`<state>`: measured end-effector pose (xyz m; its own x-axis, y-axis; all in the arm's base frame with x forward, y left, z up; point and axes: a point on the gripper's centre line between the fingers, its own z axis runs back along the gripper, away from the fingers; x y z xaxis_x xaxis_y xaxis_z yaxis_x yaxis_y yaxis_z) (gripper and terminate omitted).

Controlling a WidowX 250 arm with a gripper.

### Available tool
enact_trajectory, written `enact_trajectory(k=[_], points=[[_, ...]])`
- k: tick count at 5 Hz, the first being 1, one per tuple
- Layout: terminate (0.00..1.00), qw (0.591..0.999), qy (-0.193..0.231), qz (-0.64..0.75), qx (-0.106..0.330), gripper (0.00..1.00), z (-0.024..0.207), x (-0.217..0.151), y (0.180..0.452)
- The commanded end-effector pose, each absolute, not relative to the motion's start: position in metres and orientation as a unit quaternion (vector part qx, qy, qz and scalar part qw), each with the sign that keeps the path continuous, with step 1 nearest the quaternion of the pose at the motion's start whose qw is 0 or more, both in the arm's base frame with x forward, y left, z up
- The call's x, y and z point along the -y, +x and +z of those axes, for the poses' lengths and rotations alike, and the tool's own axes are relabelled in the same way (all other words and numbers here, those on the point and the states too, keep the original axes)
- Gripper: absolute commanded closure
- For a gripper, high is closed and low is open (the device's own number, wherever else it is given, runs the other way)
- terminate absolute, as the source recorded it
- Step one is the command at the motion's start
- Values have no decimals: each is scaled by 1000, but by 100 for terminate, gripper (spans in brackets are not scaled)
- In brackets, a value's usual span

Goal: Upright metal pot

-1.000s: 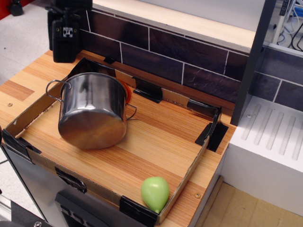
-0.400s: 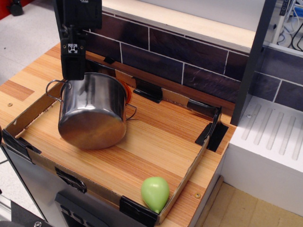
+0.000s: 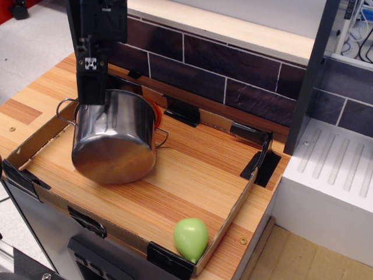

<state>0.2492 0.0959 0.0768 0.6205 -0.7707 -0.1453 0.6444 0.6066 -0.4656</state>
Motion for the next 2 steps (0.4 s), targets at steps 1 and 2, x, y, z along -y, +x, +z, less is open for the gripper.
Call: enact_trajectory(k=[1,2], points=[[0,873,-188,-417,-171,0,73,-85,240],[0,873,-186,-419,-169,100,72,-84,238]])
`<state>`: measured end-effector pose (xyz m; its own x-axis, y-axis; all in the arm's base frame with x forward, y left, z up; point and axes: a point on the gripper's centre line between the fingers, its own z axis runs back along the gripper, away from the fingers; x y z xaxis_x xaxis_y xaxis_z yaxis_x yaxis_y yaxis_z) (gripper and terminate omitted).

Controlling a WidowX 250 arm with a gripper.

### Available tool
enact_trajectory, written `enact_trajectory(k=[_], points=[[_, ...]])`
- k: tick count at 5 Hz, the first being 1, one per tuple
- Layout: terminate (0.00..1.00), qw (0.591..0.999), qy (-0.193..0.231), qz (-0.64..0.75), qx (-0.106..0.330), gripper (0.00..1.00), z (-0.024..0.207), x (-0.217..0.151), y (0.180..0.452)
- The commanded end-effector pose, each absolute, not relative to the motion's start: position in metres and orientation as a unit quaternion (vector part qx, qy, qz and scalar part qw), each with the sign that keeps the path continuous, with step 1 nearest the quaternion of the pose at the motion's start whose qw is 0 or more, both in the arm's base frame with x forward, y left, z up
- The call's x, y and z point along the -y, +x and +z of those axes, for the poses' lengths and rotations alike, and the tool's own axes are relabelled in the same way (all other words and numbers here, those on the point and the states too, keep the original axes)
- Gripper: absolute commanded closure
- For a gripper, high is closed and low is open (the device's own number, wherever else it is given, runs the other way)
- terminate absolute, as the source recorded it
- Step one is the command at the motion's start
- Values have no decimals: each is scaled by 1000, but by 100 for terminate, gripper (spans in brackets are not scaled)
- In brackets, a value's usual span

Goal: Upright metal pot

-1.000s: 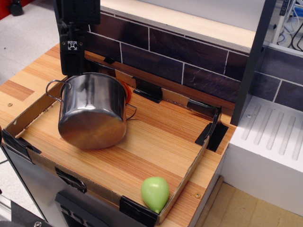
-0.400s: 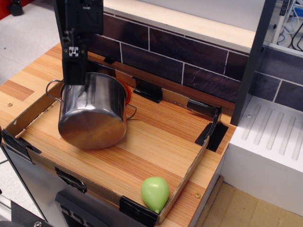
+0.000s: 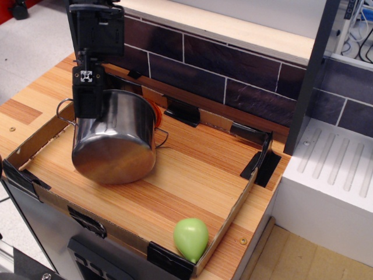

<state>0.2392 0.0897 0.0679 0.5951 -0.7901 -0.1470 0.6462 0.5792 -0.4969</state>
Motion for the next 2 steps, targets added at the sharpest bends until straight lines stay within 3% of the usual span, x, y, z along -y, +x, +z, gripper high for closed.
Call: enact_trajectory(k=[1,2], points=[[0,876,-177,-417,-164,100,73,-86,239],[0,878,-155,-425,-157,100,71,-89,238]])
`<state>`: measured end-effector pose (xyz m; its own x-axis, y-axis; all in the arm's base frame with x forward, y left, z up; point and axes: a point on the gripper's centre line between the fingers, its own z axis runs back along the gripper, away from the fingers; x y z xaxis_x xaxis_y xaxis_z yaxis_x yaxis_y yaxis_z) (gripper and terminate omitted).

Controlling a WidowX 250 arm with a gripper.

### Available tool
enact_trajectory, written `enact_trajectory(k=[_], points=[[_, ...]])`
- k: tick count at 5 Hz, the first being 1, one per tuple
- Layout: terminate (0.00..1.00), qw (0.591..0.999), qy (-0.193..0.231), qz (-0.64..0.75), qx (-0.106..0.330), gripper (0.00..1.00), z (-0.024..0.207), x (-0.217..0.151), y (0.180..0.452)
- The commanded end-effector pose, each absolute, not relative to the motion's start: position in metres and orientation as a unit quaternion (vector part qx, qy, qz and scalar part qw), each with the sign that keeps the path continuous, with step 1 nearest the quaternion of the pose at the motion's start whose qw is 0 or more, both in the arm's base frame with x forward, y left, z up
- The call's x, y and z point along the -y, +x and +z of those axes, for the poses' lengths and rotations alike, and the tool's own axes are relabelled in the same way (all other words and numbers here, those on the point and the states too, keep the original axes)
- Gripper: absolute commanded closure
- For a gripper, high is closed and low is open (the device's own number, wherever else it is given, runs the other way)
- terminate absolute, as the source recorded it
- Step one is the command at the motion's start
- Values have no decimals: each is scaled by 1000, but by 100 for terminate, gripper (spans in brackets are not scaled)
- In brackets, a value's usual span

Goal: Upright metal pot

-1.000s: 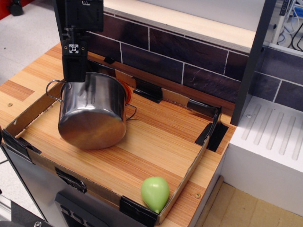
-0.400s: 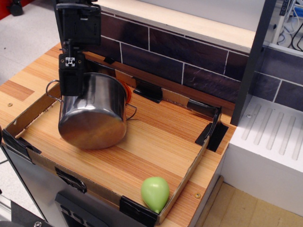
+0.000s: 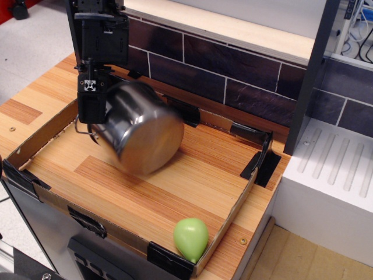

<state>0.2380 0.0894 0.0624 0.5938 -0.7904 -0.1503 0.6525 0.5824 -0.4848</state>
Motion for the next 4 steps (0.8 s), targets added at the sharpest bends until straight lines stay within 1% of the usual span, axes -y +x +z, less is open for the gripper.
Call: enact_trajectory(k=[1,2,3,4], points=[[0,875,-137,-437,-156,100,69,-87,234],[0,886,-58,-444,-122,100,73,-85,230],[0,890,67,-447,-54,100,76,-84,223],[0,885,163,-435,11,100,74,-79,218]])
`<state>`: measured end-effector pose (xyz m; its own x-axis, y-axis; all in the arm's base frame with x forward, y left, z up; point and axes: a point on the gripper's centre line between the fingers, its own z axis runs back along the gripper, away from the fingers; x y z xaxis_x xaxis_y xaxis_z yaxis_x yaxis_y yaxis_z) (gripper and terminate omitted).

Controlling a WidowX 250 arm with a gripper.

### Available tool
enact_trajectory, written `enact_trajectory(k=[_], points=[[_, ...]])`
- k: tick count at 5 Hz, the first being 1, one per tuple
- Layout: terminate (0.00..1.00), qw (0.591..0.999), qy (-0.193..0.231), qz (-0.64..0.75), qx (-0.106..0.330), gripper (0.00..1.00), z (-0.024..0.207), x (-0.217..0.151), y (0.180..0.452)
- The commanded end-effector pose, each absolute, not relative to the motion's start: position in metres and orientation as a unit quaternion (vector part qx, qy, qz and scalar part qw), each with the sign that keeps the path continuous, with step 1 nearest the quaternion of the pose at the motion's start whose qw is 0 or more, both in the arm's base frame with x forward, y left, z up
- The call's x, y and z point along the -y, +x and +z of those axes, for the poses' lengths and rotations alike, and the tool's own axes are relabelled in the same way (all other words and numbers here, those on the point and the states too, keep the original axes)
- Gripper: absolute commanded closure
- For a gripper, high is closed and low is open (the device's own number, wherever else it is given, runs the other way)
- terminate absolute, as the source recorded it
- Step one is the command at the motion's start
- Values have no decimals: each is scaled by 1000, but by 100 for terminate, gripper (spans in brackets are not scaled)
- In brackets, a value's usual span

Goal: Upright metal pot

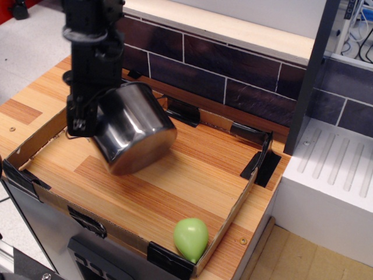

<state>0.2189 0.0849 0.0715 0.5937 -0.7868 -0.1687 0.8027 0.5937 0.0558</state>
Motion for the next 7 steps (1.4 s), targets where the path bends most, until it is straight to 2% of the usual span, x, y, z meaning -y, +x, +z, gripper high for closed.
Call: enact_trajectory(k=[1,2,3,4,5,6,7], points=[[0,872,231,-428,57,100,73,-75,219],[0,854,274,-437,61,100,62,-72,219],[0,848,274,-451,51,100,53,-69,219],[0,852,274,-441,63,0,46,-60,214],[0,858,277,-426,67,0,45,-55,211],[0,862,277,-418,68,0,56,-54,211],[0,881,260,-393,41,0,66,-55,215]])
